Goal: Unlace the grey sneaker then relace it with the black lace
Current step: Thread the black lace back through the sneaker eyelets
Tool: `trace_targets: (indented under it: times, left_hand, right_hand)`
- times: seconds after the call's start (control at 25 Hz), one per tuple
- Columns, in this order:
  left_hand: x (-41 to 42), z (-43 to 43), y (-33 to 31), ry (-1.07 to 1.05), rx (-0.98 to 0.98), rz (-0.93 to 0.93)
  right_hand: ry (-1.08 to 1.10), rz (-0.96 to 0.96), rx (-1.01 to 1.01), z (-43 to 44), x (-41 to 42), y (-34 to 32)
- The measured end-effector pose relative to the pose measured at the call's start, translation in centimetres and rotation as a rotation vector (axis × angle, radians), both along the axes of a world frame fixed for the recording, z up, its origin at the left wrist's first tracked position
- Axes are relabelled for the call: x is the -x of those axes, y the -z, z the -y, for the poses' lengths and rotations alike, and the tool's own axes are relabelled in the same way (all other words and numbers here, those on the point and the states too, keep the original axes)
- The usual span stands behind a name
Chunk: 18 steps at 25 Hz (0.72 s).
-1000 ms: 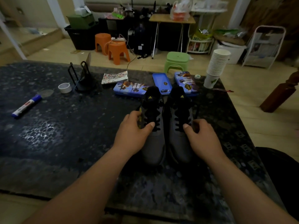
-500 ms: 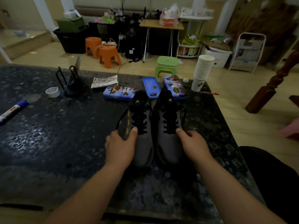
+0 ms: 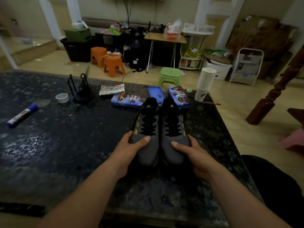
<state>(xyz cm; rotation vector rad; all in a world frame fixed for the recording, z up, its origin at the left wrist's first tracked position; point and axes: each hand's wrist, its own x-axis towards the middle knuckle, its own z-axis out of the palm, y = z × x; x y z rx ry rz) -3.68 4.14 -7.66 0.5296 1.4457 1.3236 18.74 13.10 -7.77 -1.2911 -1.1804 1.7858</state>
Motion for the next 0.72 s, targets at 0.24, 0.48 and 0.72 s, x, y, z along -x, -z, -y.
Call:
trace_targets:
  times: [0.24,0.48,0.72]
  left_hand:
    - [-1.1,0.5,-1.0,-0.045,-0.093,-0.048]
    - [-4.6,3.7,-6.8,0.028,-0.257,-0.077]
    - [-19.2,6.7,-14.4,0.286,-0.420,-0.095]
  right_hand:
    - [0.037,-0.013,-0.085,1.1,0.4,-0.5]
    - [0.059,-0.012,-0.236,5.3,-4.2,-6.3]
    - [0.341,0.006,-0.392,14.1,-19.4,-14.1]
